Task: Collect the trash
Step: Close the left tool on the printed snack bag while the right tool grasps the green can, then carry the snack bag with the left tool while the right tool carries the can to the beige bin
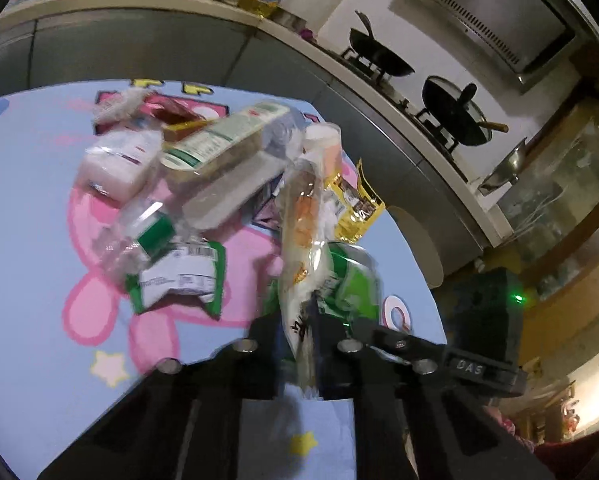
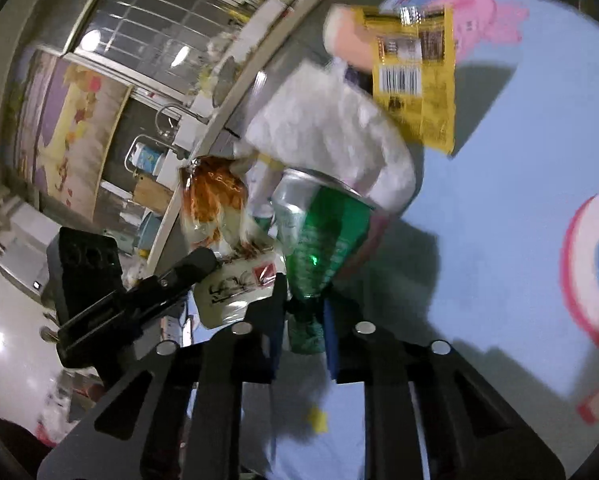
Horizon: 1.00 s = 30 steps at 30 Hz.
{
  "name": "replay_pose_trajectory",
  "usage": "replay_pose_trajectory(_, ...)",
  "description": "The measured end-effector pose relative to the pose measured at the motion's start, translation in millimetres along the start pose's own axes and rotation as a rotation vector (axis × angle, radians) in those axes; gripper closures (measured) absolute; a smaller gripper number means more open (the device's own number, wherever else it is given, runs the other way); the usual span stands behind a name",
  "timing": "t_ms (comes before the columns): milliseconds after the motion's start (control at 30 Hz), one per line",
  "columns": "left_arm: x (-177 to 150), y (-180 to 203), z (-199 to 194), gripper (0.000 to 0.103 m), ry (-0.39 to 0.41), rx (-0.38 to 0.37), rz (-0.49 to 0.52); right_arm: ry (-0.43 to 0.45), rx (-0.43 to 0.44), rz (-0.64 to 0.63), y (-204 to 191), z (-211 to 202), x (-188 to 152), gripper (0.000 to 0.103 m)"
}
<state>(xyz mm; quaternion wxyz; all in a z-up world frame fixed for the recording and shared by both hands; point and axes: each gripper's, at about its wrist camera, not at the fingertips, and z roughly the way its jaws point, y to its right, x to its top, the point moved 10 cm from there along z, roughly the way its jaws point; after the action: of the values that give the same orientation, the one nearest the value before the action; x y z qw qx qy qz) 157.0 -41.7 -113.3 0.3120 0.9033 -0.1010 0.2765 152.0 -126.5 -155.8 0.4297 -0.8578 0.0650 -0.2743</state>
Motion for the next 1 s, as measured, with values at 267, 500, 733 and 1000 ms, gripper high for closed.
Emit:
replay_pose_trajectory(267, -1.8, 16.2, -6.0, 0.1, -0.016, 0.033, 0.05, 0.104, -0.027, -0.006, 8.9, -54.8, 9.5, 0.09)
replay_pose_trajectory(500, -24.1, 44.1, -11.8, 0.1, -0.085, 0.011, 0.11, 0.109, -0.062, -0.061, 23.9, -82.6, -0.1, 0.09)
replay_pose_trajectory(733, -64.7, 29.4, -13.6, 0.1, -0.182, 0.09, 0.093, 0.087, 0.014, -0.098, 18.9, -77.9, -2.5, 0.09)
replay_pose_trajectory(1000, -88.4, 8.7, -31.2, 0.1, -0.199, 0.15, 0.029, -0.026, -0.027, -0.246, -1.3, 13.8, 26.6, 0.09)
